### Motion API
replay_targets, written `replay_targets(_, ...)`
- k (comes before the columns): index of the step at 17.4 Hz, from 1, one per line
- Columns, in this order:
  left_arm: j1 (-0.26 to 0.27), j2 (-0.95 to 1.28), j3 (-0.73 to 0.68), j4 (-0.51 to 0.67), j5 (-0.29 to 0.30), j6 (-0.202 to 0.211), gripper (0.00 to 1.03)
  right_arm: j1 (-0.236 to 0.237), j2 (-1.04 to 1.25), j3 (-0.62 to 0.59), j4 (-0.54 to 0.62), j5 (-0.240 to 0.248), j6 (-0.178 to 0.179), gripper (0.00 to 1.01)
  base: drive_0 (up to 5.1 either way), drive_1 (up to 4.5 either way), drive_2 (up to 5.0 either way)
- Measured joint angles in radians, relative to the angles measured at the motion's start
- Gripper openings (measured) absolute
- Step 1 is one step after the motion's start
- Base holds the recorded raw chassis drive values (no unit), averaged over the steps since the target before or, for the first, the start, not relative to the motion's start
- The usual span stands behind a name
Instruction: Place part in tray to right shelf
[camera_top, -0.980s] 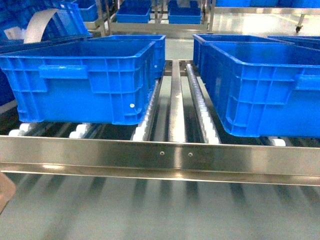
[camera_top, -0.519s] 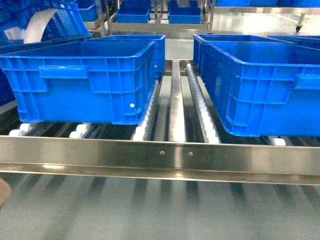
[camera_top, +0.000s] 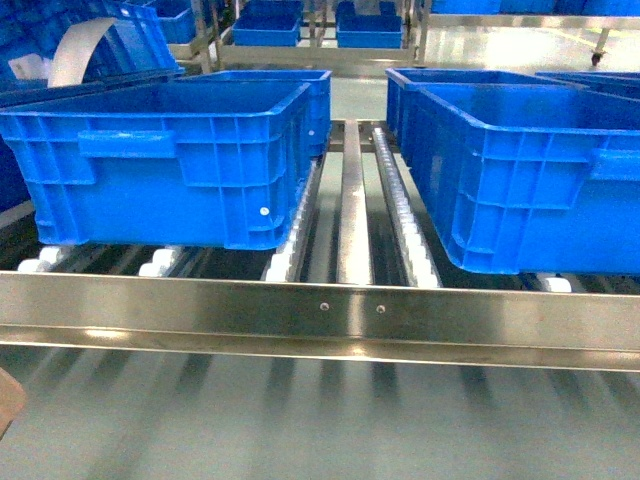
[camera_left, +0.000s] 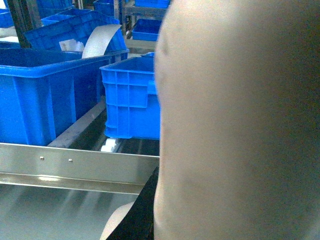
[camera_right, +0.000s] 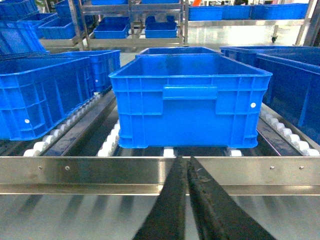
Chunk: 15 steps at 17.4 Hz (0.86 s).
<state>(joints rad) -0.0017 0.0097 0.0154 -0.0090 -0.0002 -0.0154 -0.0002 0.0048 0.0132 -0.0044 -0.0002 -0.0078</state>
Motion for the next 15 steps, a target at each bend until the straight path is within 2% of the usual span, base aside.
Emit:
replay_targets(5, 0.0, 0.0, 0.0, 0.0, 0.0, 0.0, 0.15, 0.0, 0.0, 0.0, 0.0, 0.0, 0.0, 0.43, 0.0, 0.0, 0.0)
replay_targets(7, 0.0, 0.0, 0.0, 0.0, 0.0, 0.0, 0.15, 0.0, 0.0, 0.0, 0.0, 0.0, 0.0, 0.6, 0.0, 0.0, 0.0)
replay_targets(9, 0.0, 0.0, 0.0, 0.0, 0.0, 0.0, 0.15, 0.0, 0.0, 0.0, 0.0, 0.0, 0.0, 0.84, 0.0, 0.0, 0.0)
replay_targets(11, 0.0, 0.0, 0.0, 0.0, 0.0, 0.0, 0.15, 0.0, 0.0, 0.0, 0.0, 0.0, 0.0, 1.0, 0.0, 0.0, 0.0)
replay_targets(15, 0.0, 0.0, 0.0, 0.0, 0.0, 0.0, 0.15, 0.0, 0.0, 0.0, 0.0, 0.0, 0.0, 0.98, 0.0, 0.0, 0.0)
